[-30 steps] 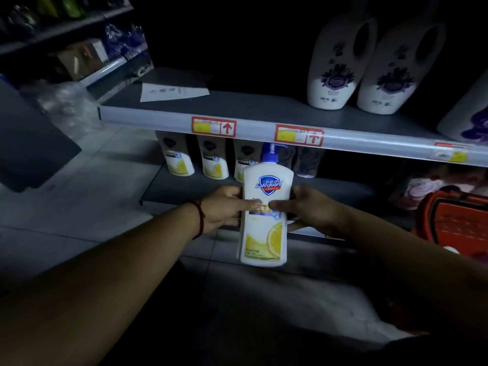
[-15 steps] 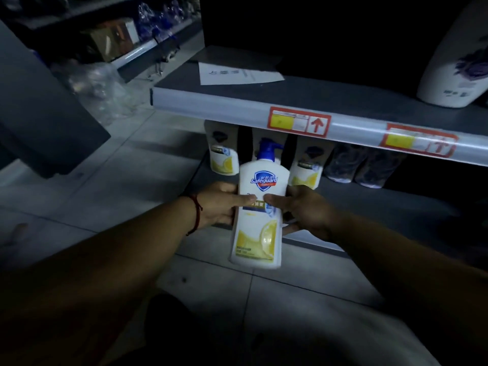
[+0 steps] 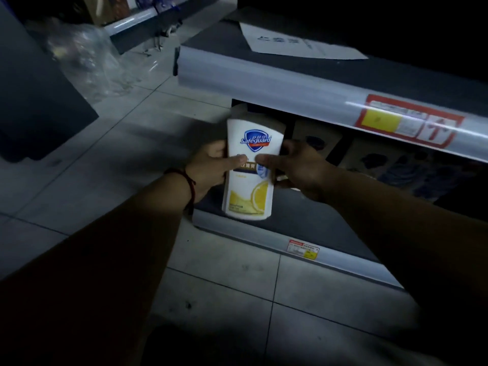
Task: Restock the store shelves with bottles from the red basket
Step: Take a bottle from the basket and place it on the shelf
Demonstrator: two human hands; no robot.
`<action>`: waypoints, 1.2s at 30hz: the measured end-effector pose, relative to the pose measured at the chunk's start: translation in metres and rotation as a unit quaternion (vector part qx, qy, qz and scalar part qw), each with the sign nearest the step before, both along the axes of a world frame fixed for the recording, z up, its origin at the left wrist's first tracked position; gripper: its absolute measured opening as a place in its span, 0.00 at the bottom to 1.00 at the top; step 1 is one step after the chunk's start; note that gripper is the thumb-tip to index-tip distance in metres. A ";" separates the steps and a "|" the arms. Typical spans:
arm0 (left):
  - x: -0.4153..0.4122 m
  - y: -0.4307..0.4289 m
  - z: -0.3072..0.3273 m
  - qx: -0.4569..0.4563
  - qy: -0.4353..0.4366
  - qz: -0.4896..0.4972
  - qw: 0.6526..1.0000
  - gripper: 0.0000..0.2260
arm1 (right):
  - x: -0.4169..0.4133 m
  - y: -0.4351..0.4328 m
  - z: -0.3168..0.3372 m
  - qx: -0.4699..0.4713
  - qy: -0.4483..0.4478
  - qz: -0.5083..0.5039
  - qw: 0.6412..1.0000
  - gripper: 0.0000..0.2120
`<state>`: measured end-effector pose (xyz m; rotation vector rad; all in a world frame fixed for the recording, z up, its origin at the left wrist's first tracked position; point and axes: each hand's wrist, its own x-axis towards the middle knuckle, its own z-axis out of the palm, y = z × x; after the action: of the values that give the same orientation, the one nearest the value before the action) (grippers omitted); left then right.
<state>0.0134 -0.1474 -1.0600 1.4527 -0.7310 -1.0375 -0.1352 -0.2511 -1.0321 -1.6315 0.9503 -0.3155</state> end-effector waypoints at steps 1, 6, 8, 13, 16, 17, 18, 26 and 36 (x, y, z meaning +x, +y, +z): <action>0.004 -0.003 -0.002 -0.014 -0.019 0.016 1.000 0.14 | 0.006 -0.002 -0.002 -0.007 -0.012 -0.006 1.000 0.14; 0.013 -0.010 -0.022 -0.032 -0.095 0.051 0.994 0.17 | 0.022 -0.001 -0.029 -0.100 -0.042 -0.030 0.994 0.18; 0.009 -0.006 -0.034 -0.012 -0.123 0.051 0.991 0.18 | 0.022 0.003 -0.048 -0.126 -0.035 -0.034 0.991 0.26; 0.007 -0.010 -0.059 0.009 -0.112 0.068 0.991 0.15 | 0.019 0.012 -0.080 -0.139 0.104 -0.030 0.984 0.24; 0.006 -0.010 -0.078 0.037 -0.111 0.088 0.989 0.14 | 0.023 0.017 -0.095 -0.174 0.144 -0.039 0.973 0.21; 0.006 -0.008 -0.084 0.049 -0.117 0.086 0.988 0.13 | 0.024 0.019 -0.097 -0.178 0.149 -0.050 0.971 0.21; 0.006 -0.008 -0.091 0.056 -0.119 0.084 0.988 0.12 | 0.026 0.020 -0.099 -0.183 0.149 -0.058 0.970 0.20; 0.000 -0.010 -0.099 0.078 -0.127 0.095 0.984 0.14 | 0.028 0.019 -0.097 -0.194 0.162 -0.060 0.966 0.18; 0.016 -0.027 -0.149 0.093 -0.131 0.093 0.983 0.31 | 0.031 0.017 -0.093 -0.200 0.167 -0.061 0.963 0.19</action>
<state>0.0293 -0.1749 -1.2089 1.8072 -0.6813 -0.7938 -0.1040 -0.2343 -1.1256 -2.0425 1.3098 -0.3381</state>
